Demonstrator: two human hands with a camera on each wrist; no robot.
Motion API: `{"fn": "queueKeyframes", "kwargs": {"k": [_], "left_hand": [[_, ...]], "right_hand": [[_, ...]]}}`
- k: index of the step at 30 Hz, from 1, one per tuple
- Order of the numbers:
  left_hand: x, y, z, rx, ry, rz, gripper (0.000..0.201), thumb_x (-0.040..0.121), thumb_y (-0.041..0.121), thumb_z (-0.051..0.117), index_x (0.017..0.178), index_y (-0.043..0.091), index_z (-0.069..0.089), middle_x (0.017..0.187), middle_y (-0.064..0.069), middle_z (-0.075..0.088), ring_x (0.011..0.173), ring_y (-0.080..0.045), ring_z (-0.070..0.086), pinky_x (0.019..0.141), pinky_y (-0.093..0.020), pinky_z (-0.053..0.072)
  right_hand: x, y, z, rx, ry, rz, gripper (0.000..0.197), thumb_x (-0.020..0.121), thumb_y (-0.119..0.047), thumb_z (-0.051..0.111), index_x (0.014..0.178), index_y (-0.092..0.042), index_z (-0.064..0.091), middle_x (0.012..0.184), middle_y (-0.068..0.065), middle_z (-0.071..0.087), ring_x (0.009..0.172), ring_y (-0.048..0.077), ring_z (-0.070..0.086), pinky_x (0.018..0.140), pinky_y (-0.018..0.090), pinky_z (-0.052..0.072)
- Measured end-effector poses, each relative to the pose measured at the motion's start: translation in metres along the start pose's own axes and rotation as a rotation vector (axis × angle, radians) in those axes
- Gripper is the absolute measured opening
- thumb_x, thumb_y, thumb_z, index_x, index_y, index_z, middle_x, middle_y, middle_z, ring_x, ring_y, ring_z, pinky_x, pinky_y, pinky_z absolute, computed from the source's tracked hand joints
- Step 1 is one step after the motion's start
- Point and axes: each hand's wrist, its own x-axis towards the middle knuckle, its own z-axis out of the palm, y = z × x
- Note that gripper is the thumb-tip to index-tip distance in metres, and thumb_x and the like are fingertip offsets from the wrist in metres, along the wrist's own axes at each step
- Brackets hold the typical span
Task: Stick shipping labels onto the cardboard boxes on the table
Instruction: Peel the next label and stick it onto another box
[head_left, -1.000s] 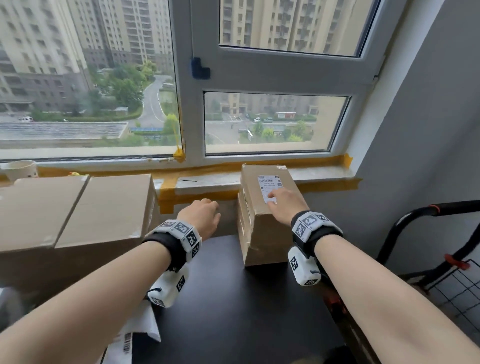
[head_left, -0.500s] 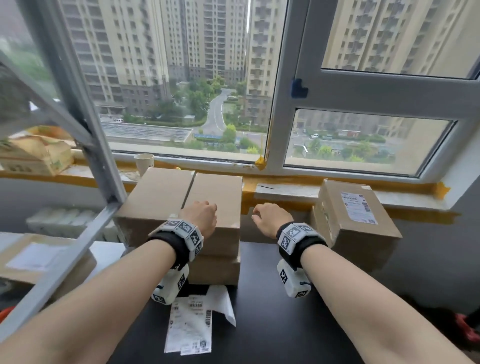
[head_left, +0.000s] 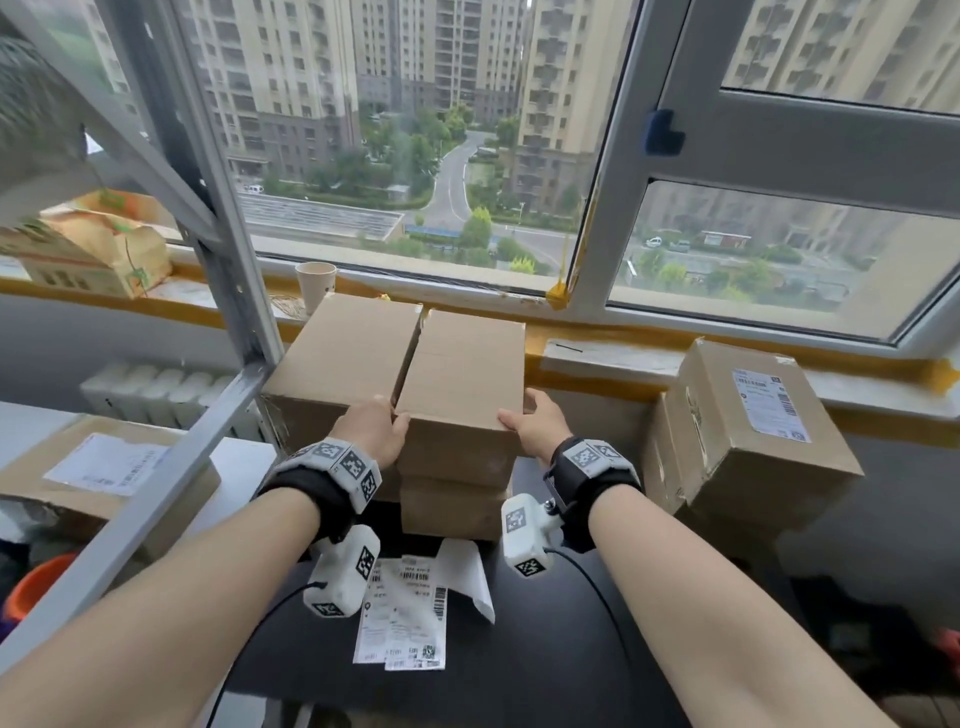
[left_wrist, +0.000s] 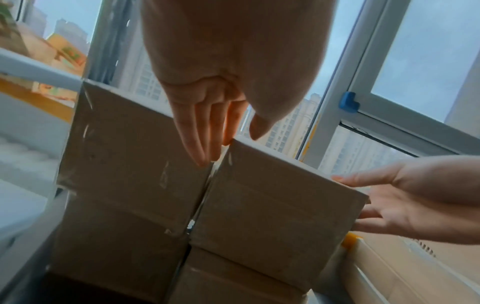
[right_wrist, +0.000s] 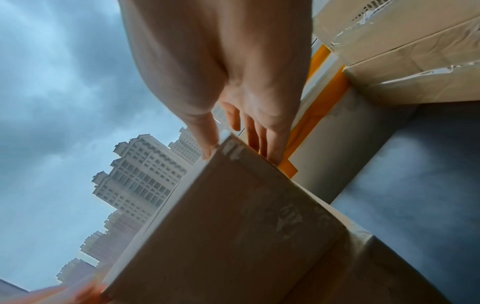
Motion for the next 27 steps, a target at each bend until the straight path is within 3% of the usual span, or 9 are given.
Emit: {"fn": "queueKeyframes", "kwargs": {"k": [5,6,9,12,14,16,19,23,27], "left_hand": [[0.002,0.001,0.007,-0.285,0.048,-0.085,0.033,0.094,0.031,0.047,0.101,0.002,0.062,0.107,-0.018,0.065,0.105,-0.035,0.057,0.088,-0.034,0.043],[0.004,0.000,0.010,-0.374,0.058,-0.081,0.032,0.094,0.031,0.048,0.095,0.003,0.063,0.102,-0.018,0.066,0.102,-0.034,0.059,0.090,-0.033,0.046],[0.006,0.000,0.018,-0.599,0.079,-0.058,0.030,0.091,0.033,0.053,0.075,0.009,0.063,0.089,-0.017,0.069,0.091,-0.032,0.065,0.088,-0.043,0.053],[0.004,0.015,0.029,-0.800,0.068,-0.058,0.030,0.083,0.037,0.063,0.067,0.012,0.063,0.088,-0.018,0.067,0.087,-0.032,0.068,0.087,-0.046,0.054],[-0.004,0.037,0.034,-0.919,0.035,-0.046,0.021,0.085,0.025,0.065,0.071,0.010,0.062,0.086,-0.016,0.065,0.086,-0.030,0.067,0.087,-0.043,0.055],[-0.010,0.058,0.045,-0.966,-0.010,-0.003,0.010,0.087,0.015,0.063,0.087,0.006,0.065,0.092,-0.016,0.065,0.086,-0.027,0.065,0.086,-0.039,0.055],[-0.022,0.078,0.069,-0.946,-0.112,0.057,0.030,0.090,0.009,0.058,0.118,0.000,0.058,0.100,-0.021,0.064,0.088,-0.026,0.064,0.085,-0.035,0.055],[-0.035,0.087,0.107,-0.928,-0.196,0.012,0.036,0.089,0.010,0.059,0.123,-0.001,0.055,0.103,-0.021,0.065,0.087,-0.026,0.064,0.090,-0.039,0.053],[-0.052,0.085,0.139,-0.913,-0.260,-0.037,0.039,0.087,0.010,0.062,0.124,0.000,0.057,0.095,-0.014,0.065,0.091,-0.023,0.063,0.096,-0.038,0.049]], "right_hand": [[0.008,0.005,-0.005,0.085,-0.035,0.006,0.063,0.083,-0.010,0.066,0.139,-0.012,0.037,0.130,0.018,0.056,0.111,0.031,0.060,0.094,0.049,0.051],[0.008,0.005,-0.008,0.090,-0.043,0.003,0.063,0.084,-0.010,0.066,0.139,-0.012,0.036,0.130,0.018,0.056,0.112,0.031,0.060,0.095,0.049,0.051],[0.001,0.001,-0.023,0.074,-0.033,-0.050,0.062,0.085,-0.006,0.064,0.140,-0.010,0.035,0.131,0.015,0.054,0.118,0.029,0.055,0.101,0.043,0.047],[-0.006,0.000,-0.051,0.099,0.016,-0.126,0.061,0.085,-0.001,0.063,0.139,-0.008,0.036,0.133,0.014,0.052,0.121,0.027,0.052,0.104,0.043,0.045],[-0.012,0.004,-0.073,0.119,0.043,-0.138,0.061,0.084,0.000,0.063,0.139,-0.011,0.037,0.133,0.014,0.052,0.123,0.027,0.050,0.103,0.046,0.045],[-0.020,0.012,-0.094,0.124,0.069,-0.130,0.063,0.084,-0.001,0.063,0.140,-0.014,0.037,0.134,0.014,0.052,0.124,0.027,0.049,0.104,0.048,0.044],[-0.034,0.029,-0.120,0.089,0.101,-0.116,0.064,0.085,-0.001,0.062,0.142,-0.012,0.035,0.137,0.014,0.050,0.127,0.026,0.047,0.105,0.046,0.043],[-0.048,0.063,-0.140,0.091,0.103,-0.048,0.062,0.086,0.002,0.059,0.141,-0.010,0.035,0.136,0.013,0.050,0.126,0.025,0.047,0.105,0.043,0.043],[-0.051,0.105,-0.145,0.128,0.097,0.020,0.064,0.084,0.008,0.056,0.142,-0.008,0.034,0.136,0.016,0.050,0.127,0.026,0.048,0.102,0.042,0.046]]}}
